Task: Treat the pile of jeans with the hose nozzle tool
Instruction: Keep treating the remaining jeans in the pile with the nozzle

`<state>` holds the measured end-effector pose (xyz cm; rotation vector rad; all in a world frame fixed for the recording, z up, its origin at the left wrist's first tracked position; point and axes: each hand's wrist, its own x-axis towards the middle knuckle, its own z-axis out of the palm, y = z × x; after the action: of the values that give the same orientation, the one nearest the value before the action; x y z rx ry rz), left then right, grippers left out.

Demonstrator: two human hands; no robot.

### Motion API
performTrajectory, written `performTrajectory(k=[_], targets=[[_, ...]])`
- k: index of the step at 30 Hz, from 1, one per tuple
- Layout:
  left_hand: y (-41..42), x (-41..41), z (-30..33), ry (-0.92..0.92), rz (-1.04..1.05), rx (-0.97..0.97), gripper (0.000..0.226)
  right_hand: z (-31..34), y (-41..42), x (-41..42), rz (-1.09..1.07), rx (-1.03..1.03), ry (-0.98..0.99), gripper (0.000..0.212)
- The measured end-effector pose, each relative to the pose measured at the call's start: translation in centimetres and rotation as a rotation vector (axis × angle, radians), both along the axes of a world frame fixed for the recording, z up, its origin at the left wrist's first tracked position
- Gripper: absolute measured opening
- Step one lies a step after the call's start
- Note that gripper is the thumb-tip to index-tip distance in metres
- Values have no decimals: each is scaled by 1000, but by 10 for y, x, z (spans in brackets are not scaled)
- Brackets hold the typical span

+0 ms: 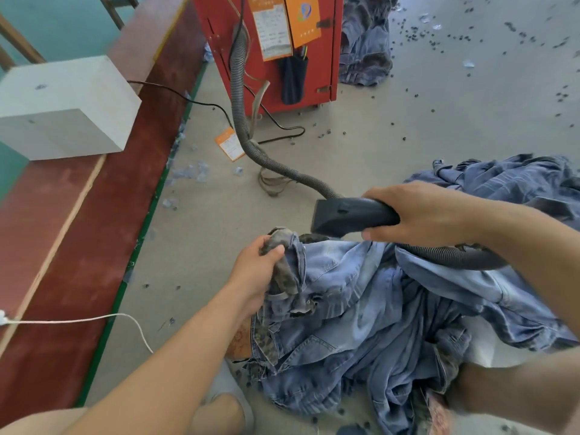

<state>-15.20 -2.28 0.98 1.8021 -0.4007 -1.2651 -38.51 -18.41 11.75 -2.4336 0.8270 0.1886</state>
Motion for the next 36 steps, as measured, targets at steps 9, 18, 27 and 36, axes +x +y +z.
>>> performTrajectory(k=[9, 18, 27, 36], targets=[[-9, -4, 19, 600, 205, -242, 32, -8, 28, 8, 169, -19, 82, 23], [-3, -12, 16, 617, 40, -299, 29, 4, 11, 13, -144, -41, -126, 21], [3, -11, 19, 629, -89, -394, 47, 2, 18, 23, -43, -25, -5, 13], [2, -22, 19, 494, -160, -381, 45, 16, 10, 14, -61, 227, 39, 13]])
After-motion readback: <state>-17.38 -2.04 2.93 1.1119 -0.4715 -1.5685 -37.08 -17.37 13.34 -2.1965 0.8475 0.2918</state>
